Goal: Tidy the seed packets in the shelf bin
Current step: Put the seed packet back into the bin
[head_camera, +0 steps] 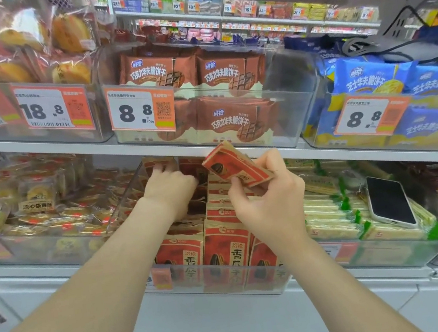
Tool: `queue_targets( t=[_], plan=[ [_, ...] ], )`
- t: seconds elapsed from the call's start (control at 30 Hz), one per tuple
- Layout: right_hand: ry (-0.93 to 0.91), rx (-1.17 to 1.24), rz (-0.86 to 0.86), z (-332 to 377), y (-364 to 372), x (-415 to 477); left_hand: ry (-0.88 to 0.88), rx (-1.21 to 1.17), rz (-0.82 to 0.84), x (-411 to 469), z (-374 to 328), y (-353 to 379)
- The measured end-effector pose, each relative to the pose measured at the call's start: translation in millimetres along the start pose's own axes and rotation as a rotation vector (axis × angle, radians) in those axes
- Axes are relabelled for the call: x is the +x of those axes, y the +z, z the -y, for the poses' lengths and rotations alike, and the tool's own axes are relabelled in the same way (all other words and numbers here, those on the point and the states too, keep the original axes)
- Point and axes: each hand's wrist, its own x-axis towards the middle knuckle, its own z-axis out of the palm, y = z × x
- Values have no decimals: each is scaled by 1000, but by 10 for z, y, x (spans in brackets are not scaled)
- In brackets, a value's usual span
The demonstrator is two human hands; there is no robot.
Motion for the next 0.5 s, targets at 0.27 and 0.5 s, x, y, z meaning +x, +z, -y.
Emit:
queue_targets(
  t=[0.27, 0.5],
  plan=[
    [-17, -60, 23, -85, -33, 5, -6, -62, 30, 23, 86, 72],
    [55, 95, 136, 50, 50, 7, -19, -185, 94, -81, 173, 76]
  ],
)
